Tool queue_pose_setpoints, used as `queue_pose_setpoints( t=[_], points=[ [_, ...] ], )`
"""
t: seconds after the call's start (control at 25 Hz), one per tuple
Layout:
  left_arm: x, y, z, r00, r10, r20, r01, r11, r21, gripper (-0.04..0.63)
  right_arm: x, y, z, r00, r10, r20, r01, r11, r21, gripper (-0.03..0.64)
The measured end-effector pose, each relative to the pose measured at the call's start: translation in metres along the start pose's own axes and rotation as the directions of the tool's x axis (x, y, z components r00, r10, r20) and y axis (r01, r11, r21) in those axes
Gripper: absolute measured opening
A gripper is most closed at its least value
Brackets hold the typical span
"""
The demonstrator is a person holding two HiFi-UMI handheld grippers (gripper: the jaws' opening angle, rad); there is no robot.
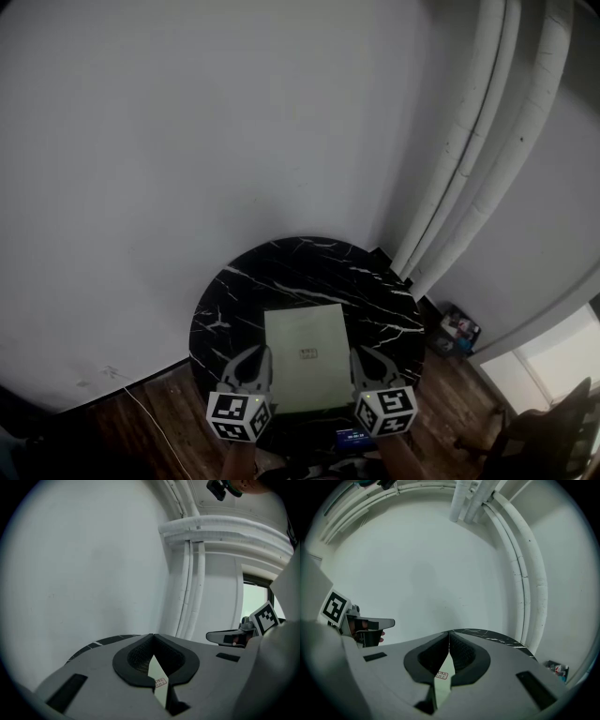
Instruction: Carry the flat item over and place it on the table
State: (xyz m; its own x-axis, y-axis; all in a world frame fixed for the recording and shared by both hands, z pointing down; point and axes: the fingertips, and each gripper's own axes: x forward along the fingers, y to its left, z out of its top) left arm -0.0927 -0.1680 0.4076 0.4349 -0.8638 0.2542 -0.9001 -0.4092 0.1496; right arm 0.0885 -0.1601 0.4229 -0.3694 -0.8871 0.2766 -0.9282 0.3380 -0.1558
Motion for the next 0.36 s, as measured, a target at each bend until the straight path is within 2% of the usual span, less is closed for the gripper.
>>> queue_pose_setpoints(
  t=[0.36],
  points=[
    [0.0017, -0.0020, -0.0032, 1.000, 0.017, -0.004, -0.017, 1.000, -0.004, 0.014, -0.0029, -0.0101, -0.0063, 1.000, -0.005, -0.010, 0.005, 1.000, 0.002, 0.018]
  ],
)
